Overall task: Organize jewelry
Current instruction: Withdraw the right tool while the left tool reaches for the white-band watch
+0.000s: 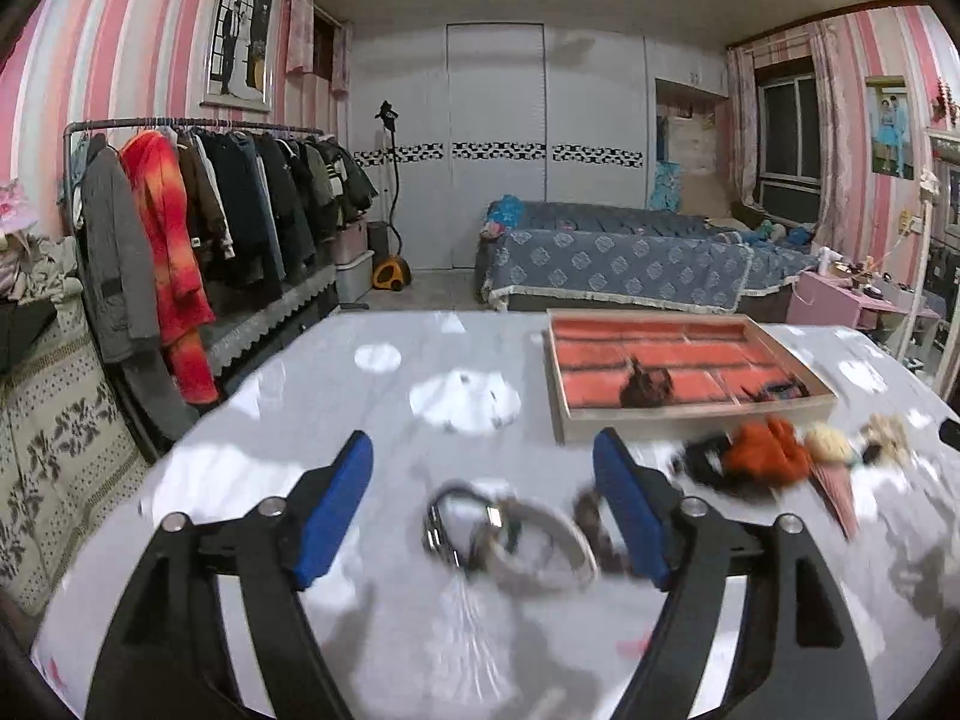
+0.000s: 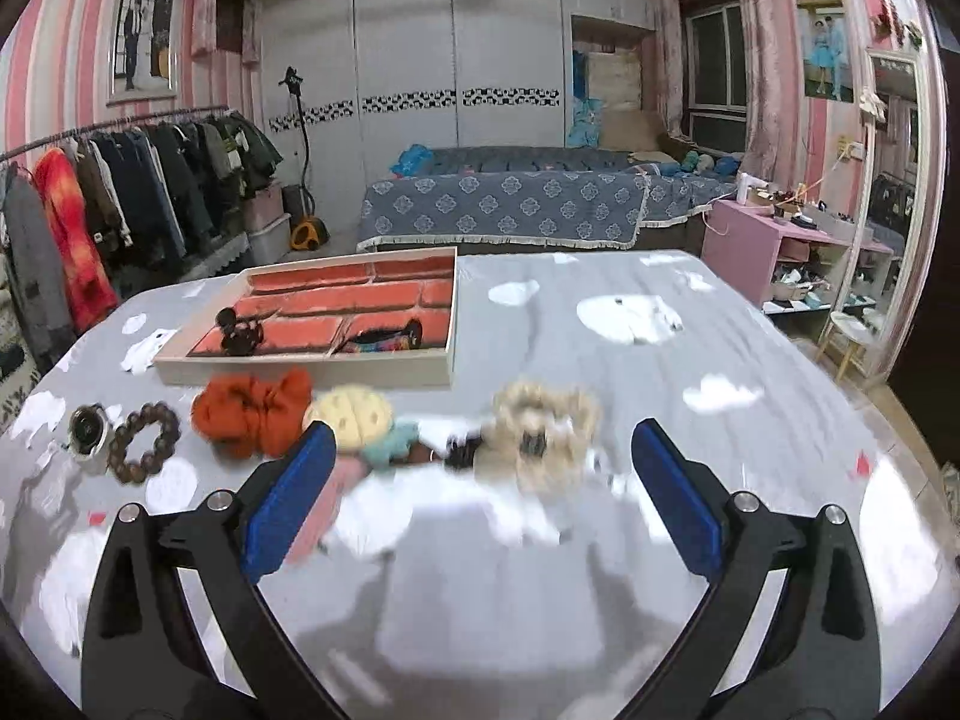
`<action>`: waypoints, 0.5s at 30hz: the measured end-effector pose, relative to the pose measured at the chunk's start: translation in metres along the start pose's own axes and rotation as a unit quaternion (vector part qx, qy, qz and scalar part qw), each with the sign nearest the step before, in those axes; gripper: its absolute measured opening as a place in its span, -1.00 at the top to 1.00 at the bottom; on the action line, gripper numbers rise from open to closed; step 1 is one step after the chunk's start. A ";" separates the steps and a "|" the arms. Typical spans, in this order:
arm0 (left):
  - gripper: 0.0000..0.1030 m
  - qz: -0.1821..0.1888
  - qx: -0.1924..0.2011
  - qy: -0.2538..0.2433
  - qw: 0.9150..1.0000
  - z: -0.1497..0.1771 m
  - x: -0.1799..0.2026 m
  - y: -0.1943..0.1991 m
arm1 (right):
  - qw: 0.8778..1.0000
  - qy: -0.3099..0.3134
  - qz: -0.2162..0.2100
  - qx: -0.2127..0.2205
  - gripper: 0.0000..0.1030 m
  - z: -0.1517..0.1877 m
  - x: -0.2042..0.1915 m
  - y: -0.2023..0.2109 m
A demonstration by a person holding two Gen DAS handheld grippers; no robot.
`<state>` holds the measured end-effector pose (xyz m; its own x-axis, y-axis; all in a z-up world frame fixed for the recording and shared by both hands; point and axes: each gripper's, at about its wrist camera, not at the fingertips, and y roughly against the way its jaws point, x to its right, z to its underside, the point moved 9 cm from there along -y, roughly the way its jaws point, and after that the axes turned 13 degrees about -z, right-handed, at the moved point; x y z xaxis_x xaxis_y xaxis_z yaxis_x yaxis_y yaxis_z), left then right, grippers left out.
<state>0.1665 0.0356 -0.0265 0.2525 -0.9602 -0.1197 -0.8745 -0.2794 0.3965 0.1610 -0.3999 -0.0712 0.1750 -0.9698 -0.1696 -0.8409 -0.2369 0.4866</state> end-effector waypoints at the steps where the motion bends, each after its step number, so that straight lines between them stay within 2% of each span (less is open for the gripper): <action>1: -0.46 -0.002 0.004 -0.002 1.000 0.006 0.001 0.005 | 1.000 -0.006 -0.010 0.005 -0.88 0.009 -0.002 0.004; 4: -0.46 0.011 0.000 -0.004 1.000 0.023 0.010 0.018 | 1.000 -0.010 -0.013 0.006 -0.88 0.021 -0.002 0.008; 9: -0.46 0.020 -0.021 -0.030 0.999 0.040 0.025 0.013 | 1.000 0.005 -0.019 -0.005 -0.88 0.030 -0.019 0.008; 15: -0.46 0.018 -0.045 -0.012 0.999 0.040 0.017 -0.002 | 1.000 0.014 -0.021 -0.011 -0.88 0.035 -0.026 0.006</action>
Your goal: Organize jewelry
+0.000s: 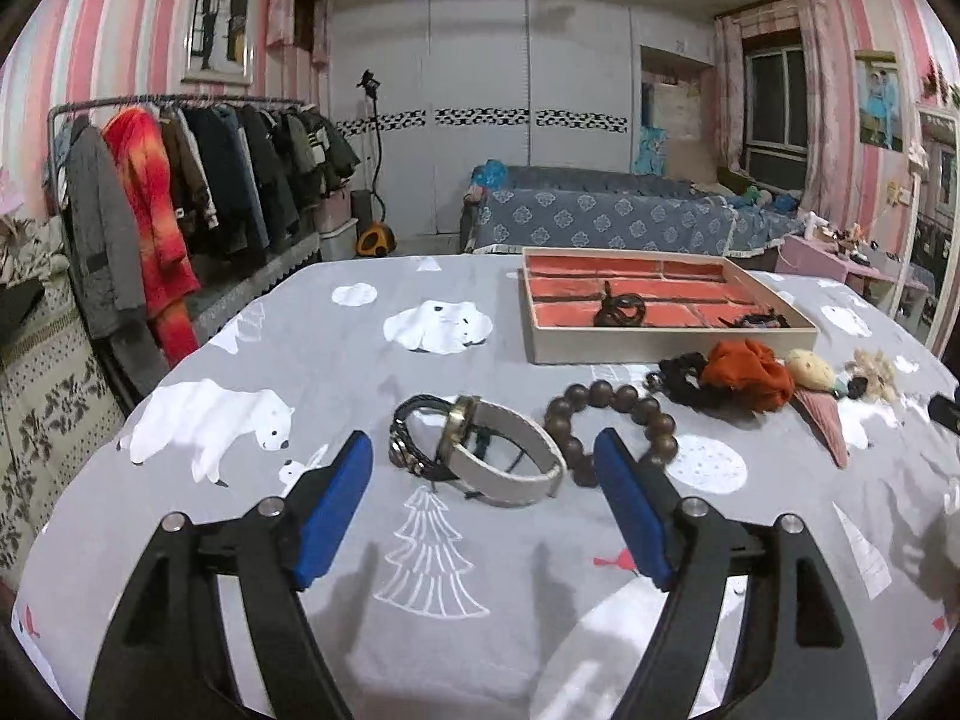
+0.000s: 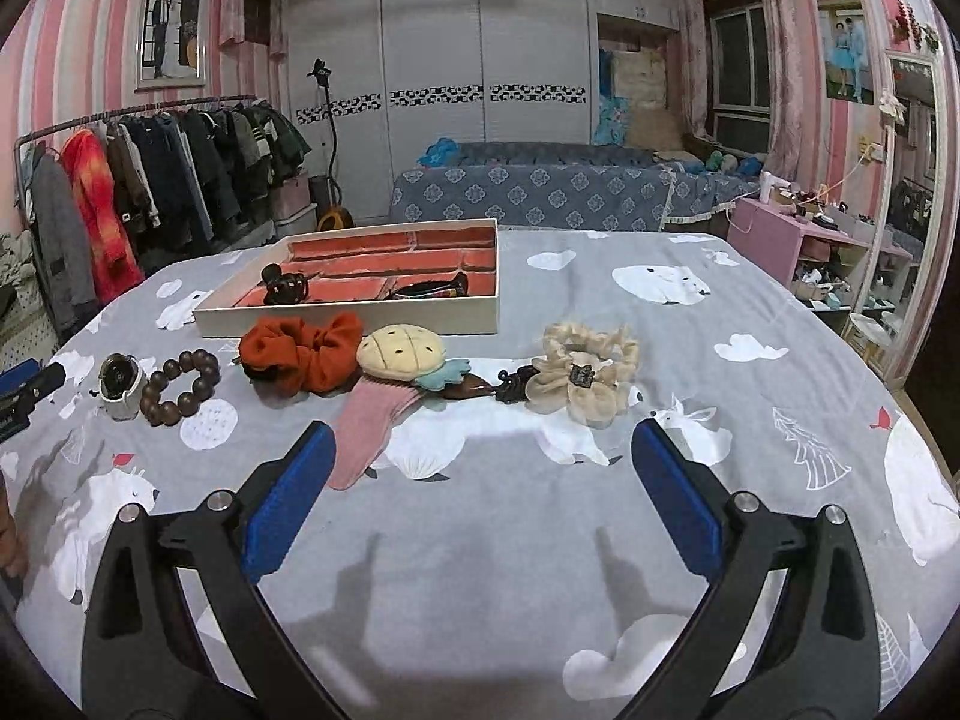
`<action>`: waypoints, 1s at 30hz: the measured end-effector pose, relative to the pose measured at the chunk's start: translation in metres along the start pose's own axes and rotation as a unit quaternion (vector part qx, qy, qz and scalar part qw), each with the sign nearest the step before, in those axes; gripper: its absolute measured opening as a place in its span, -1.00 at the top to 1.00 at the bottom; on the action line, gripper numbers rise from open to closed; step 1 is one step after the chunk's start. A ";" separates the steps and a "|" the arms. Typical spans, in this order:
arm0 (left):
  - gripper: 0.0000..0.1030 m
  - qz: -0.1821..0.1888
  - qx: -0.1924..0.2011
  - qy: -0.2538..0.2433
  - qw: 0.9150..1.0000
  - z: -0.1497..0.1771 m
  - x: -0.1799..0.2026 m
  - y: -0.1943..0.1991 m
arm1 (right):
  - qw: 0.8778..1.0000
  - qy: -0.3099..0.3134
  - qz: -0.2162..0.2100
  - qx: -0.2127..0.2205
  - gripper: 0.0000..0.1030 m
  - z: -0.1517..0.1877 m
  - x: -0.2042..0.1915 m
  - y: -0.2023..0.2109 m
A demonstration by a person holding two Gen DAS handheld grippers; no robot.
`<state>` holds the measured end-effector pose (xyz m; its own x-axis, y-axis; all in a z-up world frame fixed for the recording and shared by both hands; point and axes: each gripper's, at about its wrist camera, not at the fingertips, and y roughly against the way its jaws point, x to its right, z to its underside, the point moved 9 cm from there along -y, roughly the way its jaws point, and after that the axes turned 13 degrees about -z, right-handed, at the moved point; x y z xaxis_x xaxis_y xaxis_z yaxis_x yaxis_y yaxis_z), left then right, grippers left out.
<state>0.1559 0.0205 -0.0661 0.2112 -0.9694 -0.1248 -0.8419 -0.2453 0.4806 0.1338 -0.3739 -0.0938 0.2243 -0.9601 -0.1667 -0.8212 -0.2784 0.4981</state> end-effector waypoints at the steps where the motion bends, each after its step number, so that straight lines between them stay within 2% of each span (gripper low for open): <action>1: -0.45 0.002 -0.002 0.004 1.000 -0.004 -0.003 -0.004 | 1.000 -0.003 -0.001 0.000 -0.88 0.000 0.001 0.000; 8: -0.45 0.012 -0.017 0.003 1.000 -0.020 -0.006 -0.029 | 1.000 -0.016 -0.019 -0.018 -0.91 -0.007 0.006 -0.012; 12: -0.38 -0.004 -0.034 -0.022 0.999 -0.017 0.002 -0.048 | 0.999 -0.033 -0.016 -0.016 -0.91 -0.020 0.014 -0.020; 13: -0.27 -0.004 -0.042 -0.027 0.999 -0.016 0.003 -0.054 | 0.999 -0.037 -0.015 -0.014 -0.91 -0.024 0.016 -0.022; 14: -0.04 0.001 -0.055 -0.031 0.998 -0.013 0.006 -0.062 | 0.999 -0.040 -0.014 -0.013 -0.91 -0.027 0.017 -0.024; 16: 0.29 0.014 -0.074 -0.039 0.996 -0.008 0.009 -0.073 | 0.999 -0.041 -0.013 -0.019 -0.91 -0.032 0.018 -0.031; 19: 0.43 0.015 -0.082 -0.051 0.995 -0.005 0.012 -0.084 | 0.999 -0.037 -0.014 -0.024 -0.91 -0.034 0.014 -0.037; 25: 0.58 0.016 -0.103 -0.071 0.992 0.003 0.018 -0.102 | 0.999 -0.035 -0.014 -0.037 -0.91 -0.031 0.008 -0.050; 28: 0.73 0.017 -0.106 -0.063 0.992 0.003 0.016 -0.106 | 0.998 -0.036 -0.015 -0.048 -0.91 -0.032 0.004 -0.064; 30: 0.74 0.019 -0.107 -0.055 0.993 0.002 0.013 -0.108 | 0.998 -0.032 -0.013 -0.051 -0.91 -0.034 0.000 -0.073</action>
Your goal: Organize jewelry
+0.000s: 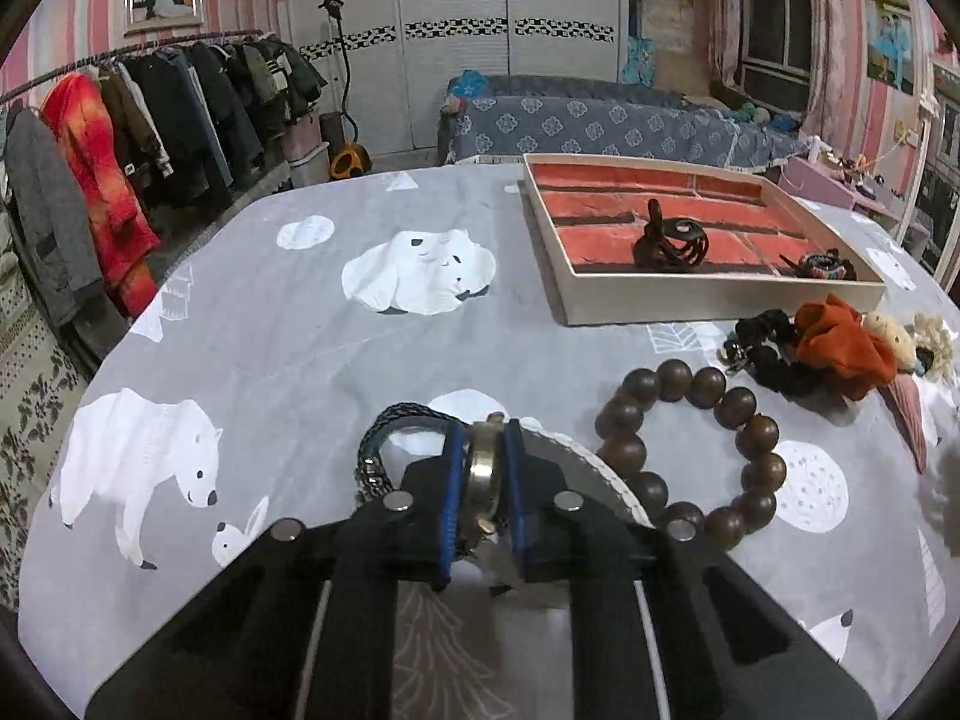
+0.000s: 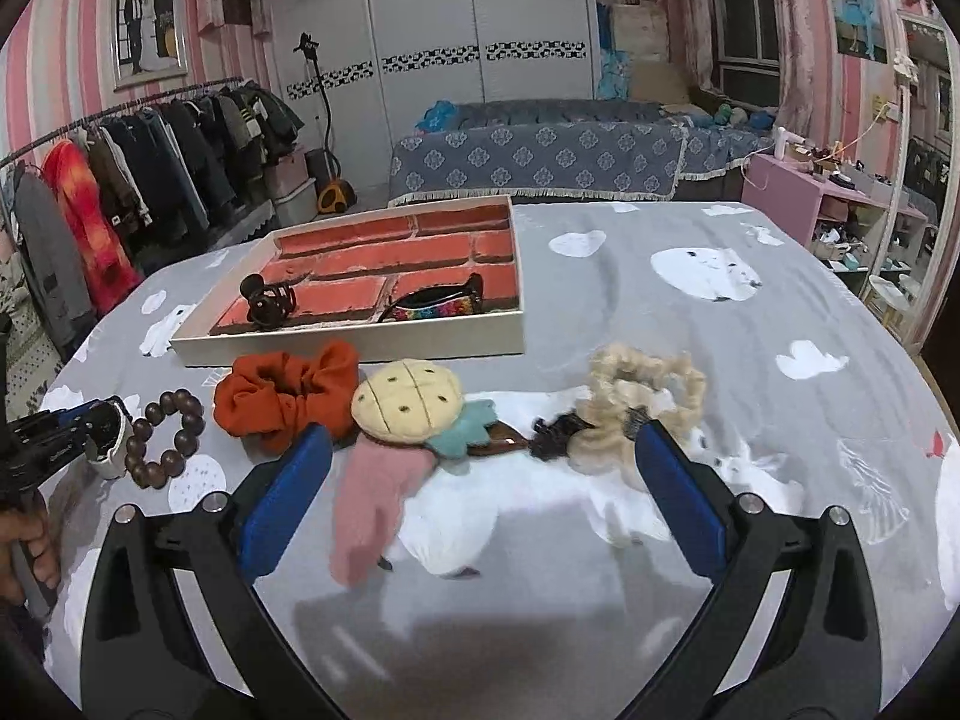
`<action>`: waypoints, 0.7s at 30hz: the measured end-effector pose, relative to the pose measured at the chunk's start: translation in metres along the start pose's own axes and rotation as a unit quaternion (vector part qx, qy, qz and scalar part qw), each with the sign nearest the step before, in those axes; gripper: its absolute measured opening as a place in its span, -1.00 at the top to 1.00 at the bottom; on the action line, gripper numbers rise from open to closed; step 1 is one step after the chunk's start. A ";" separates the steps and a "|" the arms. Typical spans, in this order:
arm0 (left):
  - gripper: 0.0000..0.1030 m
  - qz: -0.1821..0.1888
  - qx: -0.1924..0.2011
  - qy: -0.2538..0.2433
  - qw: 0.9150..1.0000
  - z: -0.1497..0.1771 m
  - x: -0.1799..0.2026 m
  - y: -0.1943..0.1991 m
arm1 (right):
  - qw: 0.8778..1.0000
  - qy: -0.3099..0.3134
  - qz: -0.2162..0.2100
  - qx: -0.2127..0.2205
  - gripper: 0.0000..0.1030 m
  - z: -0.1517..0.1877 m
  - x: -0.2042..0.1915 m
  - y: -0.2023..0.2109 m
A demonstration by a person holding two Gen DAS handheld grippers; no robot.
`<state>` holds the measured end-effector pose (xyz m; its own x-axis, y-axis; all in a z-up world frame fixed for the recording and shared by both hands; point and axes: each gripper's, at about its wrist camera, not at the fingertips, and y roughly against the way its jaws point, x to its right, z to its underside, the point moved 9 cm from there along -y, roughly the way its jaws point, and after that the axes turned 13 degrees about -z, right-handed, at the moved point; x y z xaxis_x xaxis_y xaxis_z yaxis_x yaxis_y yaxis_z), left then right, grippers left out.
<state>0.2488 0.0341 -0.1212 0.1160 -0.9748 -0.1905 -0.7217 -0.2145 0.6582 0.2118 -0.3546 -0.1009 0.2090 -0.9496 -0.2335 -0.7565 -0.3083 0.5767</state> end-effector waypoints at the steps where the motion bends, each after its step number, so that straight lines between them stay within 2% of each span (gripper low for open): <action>1: 0.74 0.001 0.000 0.000 1.000 0.000 0.000 0.001 | 1.000 0.002 0.002 -0.003 -0.91 -0.002 -0.003 -0.007; 4: 0.75 0.006 0.006 -0.002 1.000 -0.001 0.001 0.004 | 1.000 0.000 0.001 -0.027 -0.90 -0.002 -0.007 -0.031; 11: 0.76 0.014 0.019 0.018 1.000 -0.012 -0.008 0.012 | 0.998 -0.005 -0.002 -0.070 -0.67 0.001 -0.009 -0.072; 12: 0.76 0.017 0.022 0.019 0.999 -0.016 -0.009 0.014 | 0.996 -0.004 -0.003 -0.087 -0.61 0.004 -0.009 -0.080; 13: 0.76 0.018 0.026 0.023 0.999 -0.019 -0.009 0.016 | 0.995 -0.005 -0.009 -0.100 -0.25 0.006 -0.010 -0.085; 14: 0.76 0.018 0.029 0.025 0.999 -0.022 -0.009 0.018 | 0.995 -0.002 -0.012 -0.101 -0.11 0.006 -0.011 -0.086; 17: 0.76 0.018 0.039 0.029 0.999 -0.034 -0.009 0.024 | 0.995 -0.004 -0.017 -0.098 0.04 0.006 -0.011 -0.085; 21: 0.76 0.020 0.055 0.034 0.998 -0.048 -0.004 0.038 | 0.997 -0.009 -0.030 -0.073 0.09 -0.001 -0.010 -0.069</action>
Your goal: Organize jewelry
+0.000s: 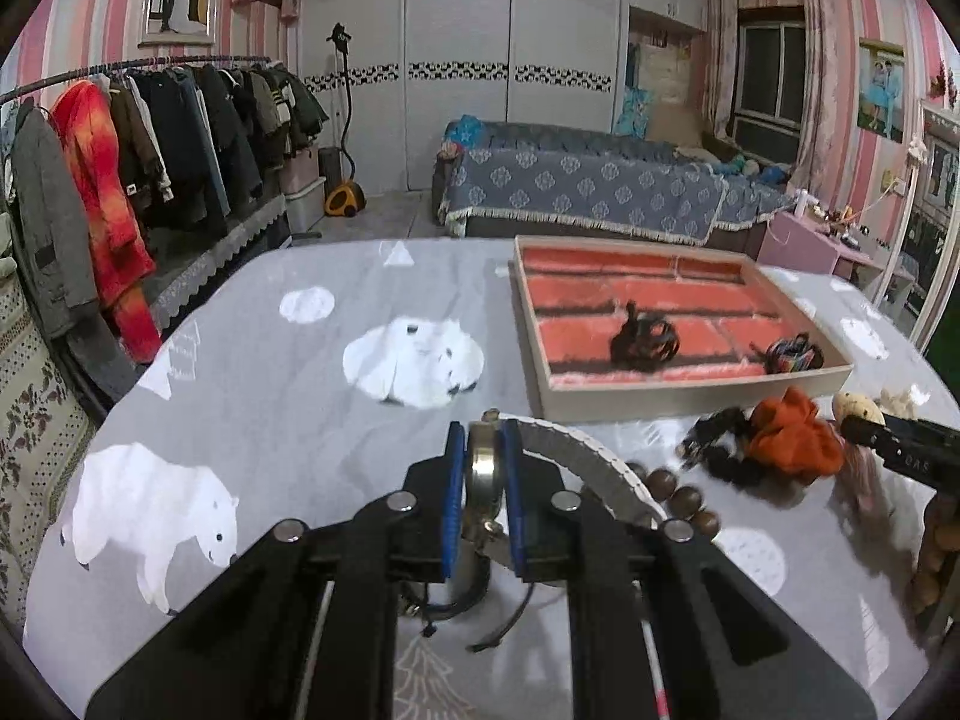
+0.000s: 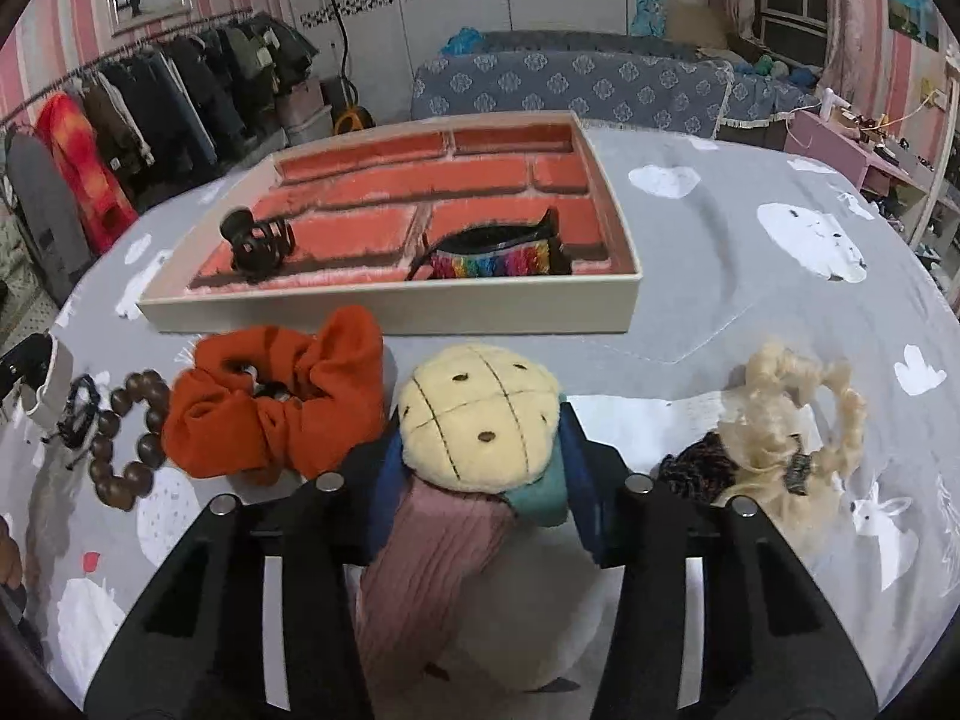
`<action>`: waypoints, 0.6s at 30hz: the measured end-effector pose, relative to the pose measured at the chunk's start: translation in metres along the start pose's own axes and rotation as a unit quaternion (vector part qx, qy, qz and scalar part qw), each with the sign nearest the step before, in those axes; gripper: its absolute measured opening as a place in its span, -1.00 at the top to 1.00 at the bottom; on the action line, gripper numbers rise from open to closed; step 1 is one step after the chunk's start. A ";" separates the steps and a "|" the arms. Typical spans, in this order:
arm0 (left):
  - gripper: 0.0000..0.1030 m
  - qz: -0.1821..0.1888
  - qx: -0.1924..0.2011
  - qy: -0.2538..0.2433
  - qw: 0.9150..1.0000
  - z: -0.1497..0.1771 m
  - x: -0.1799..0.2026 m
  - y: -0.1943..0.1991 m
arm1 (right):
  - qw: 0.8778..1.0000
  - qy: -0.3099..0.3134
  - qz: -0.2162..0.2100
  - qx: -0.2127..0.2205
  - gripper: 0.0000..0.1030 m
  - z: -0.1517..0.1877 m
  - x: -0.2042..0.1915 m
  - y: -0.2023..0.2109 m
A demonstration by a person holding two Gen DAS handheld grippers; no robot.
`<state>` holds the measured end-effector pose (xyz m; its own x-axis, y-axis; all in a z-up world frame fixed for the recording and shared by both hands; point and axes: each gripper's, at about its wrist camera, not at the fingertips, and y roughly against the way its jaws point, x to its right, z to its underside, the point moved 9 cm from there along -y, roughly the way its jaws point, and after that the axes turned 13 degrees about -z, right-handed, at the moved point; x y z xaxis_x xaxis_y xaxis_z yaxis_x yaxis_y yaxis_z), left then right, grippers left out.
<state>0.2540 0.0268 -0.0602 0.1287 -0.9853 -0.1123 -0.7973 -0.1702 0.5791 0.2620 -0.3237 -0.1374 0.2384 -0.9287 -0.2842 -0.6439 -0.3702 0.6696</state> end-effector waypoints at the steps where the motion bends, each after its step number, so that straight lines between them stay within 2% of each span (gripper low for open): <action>1: 0.76 -0.001 0.003 -0.001 1.000 -0.003 0.001 0.003 | 1.000 0.003 0.000 0.009 0.09 -0.003 -0.001 0.008; 10: 0.76 0.003 0.038 -0.004 0.999 -0.028 0.018 0.044 | 0.996 0.028 -0.017 0.078 0.08 -0.026 -0.015 0.083; 18: 0.76 0.003 0.049 -0.002 0.999 -0.034 0.032 0.072 | 0.993 0.046 -0.025 0.103 0.07 -0.030 -0.020 0.116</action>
<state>0.2209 -0.0170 0.0054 0.1207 -0.9863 -0.1126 -0.8523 -0.1611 0.4976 0.2048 -0.3487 -0.0334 0.3320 -0.9114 -0.2433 -0.7628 -0.4111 0.4991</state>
